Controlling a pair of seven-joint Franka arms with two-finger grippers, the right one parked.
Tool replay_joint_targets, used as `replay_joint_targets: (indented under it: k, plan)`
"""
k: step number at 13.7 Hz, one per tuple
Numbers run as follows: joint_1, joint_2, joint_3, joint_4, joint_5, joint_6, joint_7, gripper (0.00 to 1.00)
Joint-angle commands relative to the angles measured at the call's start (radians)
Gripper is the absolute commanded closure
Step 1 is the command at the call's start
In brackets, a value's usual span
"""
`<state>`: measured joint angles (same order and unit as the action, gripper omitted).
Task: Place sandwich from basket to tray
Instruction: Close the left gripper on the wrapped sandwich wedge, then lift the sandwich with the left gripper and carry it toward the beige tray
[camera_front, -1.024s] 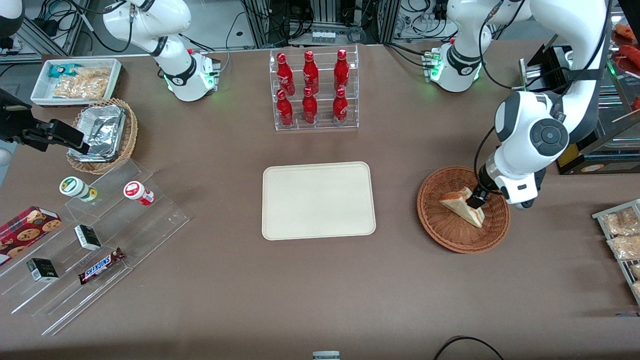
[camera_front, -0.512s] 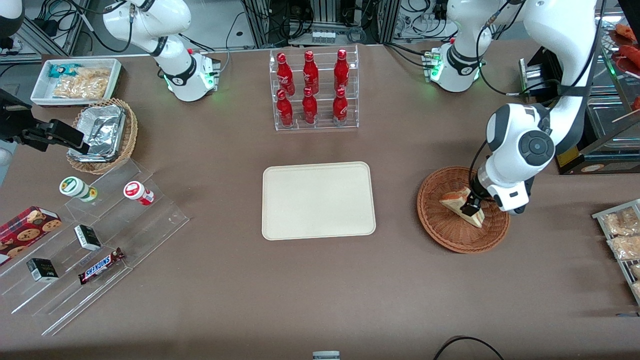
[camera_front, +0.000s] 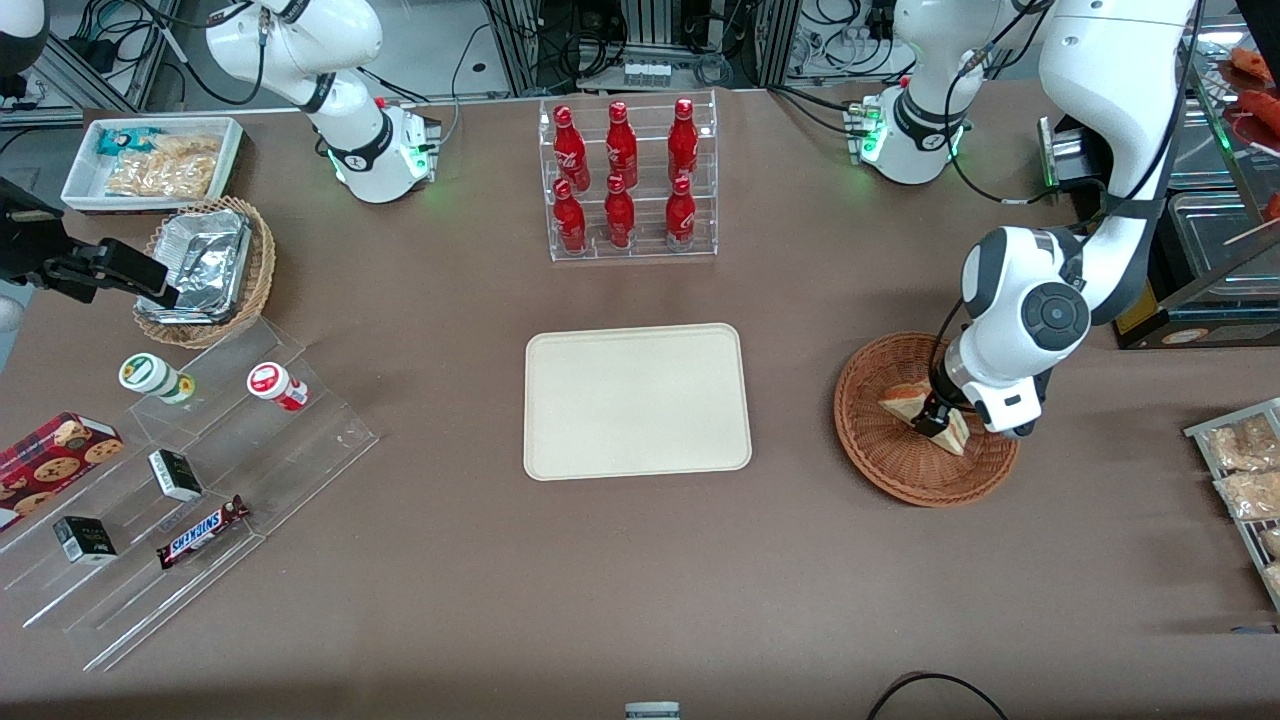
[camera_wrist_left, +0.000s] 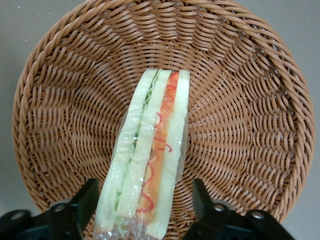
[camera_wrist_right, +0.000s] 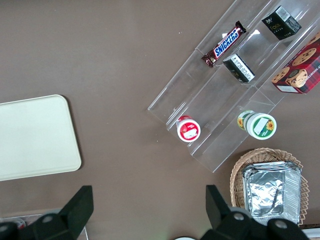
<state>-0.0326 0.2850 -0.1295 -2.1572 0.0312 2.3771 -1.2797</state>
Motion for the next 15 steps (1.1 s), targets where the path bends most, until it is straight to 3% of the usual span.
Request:
replay_joint_targets:
  k: [1, 5, 9, 12, 15]
  plan:
    - [0.0, 0.006, 0.001, 0.013, 0.007, 0.013, -0.012, 0.89]
    - [-0.001, -0.038, 0.002, 0.055, 0.015, -0.076, 0.035, 0.92]
    - [-0.015, -0.095, -0.01, 0.273, 0.012, -0.453, 0.143, 0.91]
    - [-0.102, -0.066, -0.05, 0.453, 0.01, -0.614, 0.161, 0.91]
    - [-0.255, -0.034, -0.052, 0.473, 0.012, -0.595, 0.158, 0.91]
